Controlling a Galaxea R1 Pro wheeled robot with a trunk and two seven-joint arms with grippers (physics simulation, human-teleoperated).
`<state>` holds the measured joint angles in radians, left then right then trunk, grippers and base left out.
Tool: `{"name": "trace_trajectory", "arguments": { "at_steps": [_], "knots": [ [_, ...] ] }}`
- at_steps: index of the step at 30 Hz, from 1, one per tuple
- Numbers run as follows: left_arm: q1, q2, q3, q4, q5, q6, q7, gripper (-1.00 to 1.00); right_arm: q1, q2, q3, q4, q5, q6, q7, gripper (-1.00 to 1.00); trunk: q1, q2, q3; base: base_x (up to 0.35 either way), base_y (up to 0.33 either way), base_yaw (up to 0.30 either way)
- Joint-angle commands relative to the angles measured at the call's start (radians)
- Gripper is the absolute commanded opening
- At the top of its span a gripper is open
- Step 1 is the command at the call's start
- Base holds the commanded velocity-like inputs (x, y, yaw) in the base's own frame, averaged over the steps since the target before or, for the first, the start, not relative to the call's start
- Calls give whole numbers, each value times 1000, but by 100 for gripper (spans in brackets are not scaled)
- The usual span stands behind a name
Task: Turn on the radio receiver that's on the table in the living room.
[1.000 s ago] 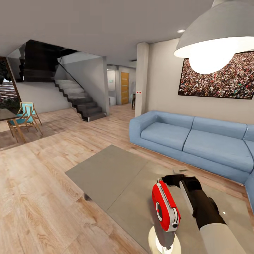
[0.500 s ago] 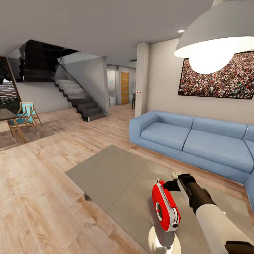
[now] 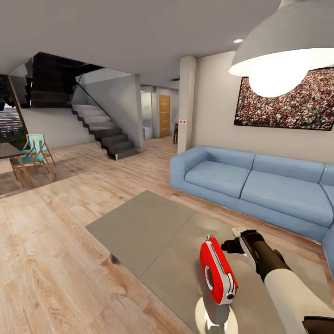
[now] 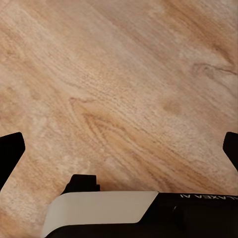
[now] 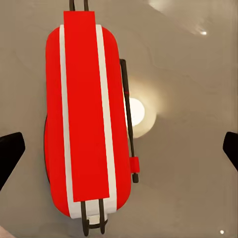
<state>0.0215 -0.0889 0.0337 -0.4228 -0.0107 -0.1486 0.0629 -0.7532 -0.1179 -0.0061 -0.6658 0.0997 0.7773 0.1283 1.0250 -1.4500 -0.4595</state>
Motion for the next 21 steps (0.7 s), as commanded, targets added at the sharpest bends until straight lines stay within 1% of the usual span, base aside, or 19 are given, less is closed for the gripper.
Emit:
{"name": "trace_trajectory", "arguments": {
  "at_steps": [1, 8, 10, 13, 14, 15, 16, 19, 21],
  "knots": [
    [0, 0, 0, 0, 0, 0, 0, 100, 0, 0, 1, 0, 0, 0, 0, 100, 0, 0, 0, 0, 0, 0],
    [0, 0, 0, 0, 0, 0, 0, 100, 0, 2, 3, 0, 1, -3, 2, 100, 0, 0, 0, 0, 0, 0],
    [0, 0, 0, 0, 0, 0, 0, 100, 0, 4, 10, 0, 1, -4, 2, 100, 0, 0, 0, 0, 0, 0],
    [0, 0, 0, 0, 0, 0, 0, 100, 1, 6, 60, 0, 0, -5, 2, 100, 0, 0, 0, 0, 0, 0],
    [0, 0, 0, 0, 0, 0, 0, 100, 1, 7, 87, 1, -2, -5, 2, 100, 0, 0, 0, 0, 0, 0],
    [0, 0, 0, 0, 0, 0, 0, 100, 1, 7, 99, 1, -2, -5, 3, 100, 0, 0, 0, 0, 0, 0],
    [0, 0, 0, 0, 0, 0, 0, 100, 1, 8, 136, 5, -5, -7, 3, 100, 0, 0, 0, 5, 0, 0],
    [0, 0, 0, 0, 0, 0, 0, 100, 2, 9, 146, 13, -6, -7, 7, 100, 0, 0, 0, 51, 22, 0],
    [0, 0, 0, 0, 0, 0, 0, 100, 2, 9, 148, 15, -6, -7, 24, 100, 0, 0, 0, 128, 87, 0]
  ]
}}
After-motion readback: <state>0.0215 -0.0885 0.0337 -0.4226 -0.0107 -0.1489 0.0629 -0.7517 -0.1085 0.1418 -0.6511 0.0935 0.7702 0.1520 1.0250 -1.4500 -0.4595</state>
